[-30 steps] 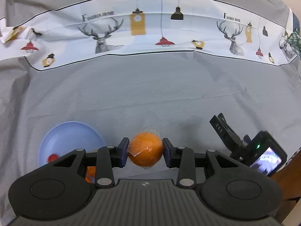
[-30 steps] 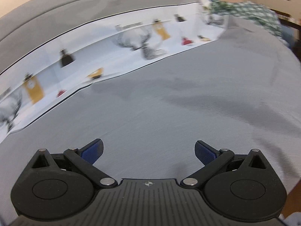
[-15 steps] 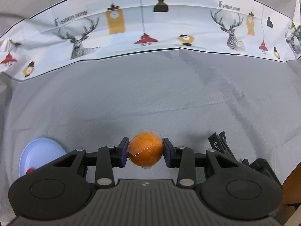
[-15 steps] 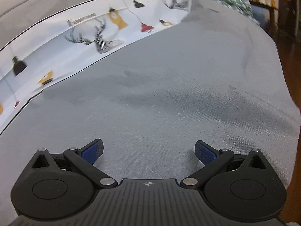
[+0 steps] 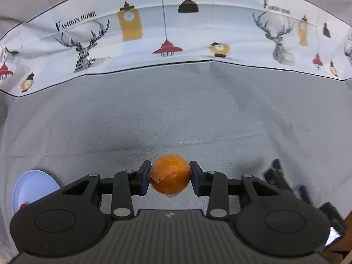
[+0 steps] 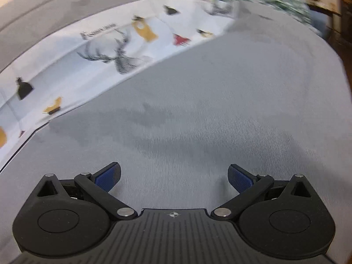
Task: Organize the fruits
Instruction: 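Carry the tangerine in the left tool away from the plate across the cloth, then open the left tool to set the tangerine down on the cloth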
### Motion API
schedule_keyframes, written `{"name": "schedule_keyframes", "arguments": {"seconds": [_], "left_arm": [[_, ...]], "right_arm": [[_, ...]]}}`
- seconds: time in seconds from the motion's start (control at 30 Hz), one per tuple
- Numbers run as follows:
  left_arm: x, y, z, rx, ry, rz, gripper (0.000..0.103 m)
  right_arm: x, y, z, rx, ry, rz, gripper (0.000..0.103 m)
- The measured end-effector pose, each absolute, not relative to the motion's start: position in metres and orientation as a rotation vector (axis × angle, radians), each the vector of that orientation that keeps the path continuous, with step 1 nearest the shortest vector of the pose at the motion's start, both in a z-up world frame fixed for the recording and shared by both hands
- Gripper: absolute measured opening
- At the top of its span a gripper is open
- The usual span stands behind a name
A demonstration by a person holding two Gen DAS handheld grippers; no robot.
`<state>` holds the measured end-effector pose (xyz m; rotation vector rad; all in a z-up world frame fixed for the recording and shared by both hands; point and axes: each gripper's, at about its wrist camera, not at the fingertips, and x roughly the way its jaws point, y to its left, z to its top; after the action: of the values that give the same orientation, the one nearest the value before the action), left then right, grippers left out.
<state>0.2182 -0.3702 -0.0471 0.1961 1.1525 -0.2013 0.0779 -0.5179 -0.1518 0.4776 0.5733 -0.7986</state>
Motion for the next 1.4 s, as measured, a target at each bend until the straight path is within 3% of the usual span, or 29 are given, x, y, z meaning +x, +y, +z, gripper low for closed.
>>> {"name": "schedule_keyframes", "arguments": {"seconds": [0.47, 0.87, 1.2, 1.23, 1.3, 1.33, 1.37, 1.4], "left_arm": [[0.252, -0.427, -0.129, 0.269, 1.215, -0.236, 0.042], [0.241, -0.403, -0.124, 0.300, 1.186, -0.242, 0.042], [0.238, -0.401, -0.156, 0.340, 1.155, -0.263, 0.042], [0.238, -0.399, -0.159, 0.342, 1.158, -0.252, 0.044], [0.240, -0.394, -0.163, 0.351, 1.163, -0.228, 0.066], [0.241, -0.390, -0.161, 0.355, 1.165, -0.212, 0.090], [0.241, -0.385, -0.157, 0.346, 1.159, -0.198, 0.101], [0.238, -0.377, -0.149, 0.325, 1.136, -0.199, 0.102]], "right_arm": [[0.074, -0.554, -0.174, 0.512, 0.486, -0.744, 0.103], [0.082, -0.548, -0.177, 0.450, 0.516, -0.768, 0.103], [0.091, -0.544, -0.180, 0.387, 0.553, -0.792, 0.103], [0.092, -0.544, -0.180, 0.382, 0.557, -0.794, 0.103], [0.093, -0.544, -0.180, 0.378, 0.560, -0.796, 0.103], [0.092, -0.544, -0.180, 0.381, 0.557, -0.795, 0.103], [0.090, -0.545, -0.179, 0.390, 0.549, -0.791, 0.103], [0.088, -0.546, -0.179, 0.403, 0.537, -0.786, 0.103]]}}
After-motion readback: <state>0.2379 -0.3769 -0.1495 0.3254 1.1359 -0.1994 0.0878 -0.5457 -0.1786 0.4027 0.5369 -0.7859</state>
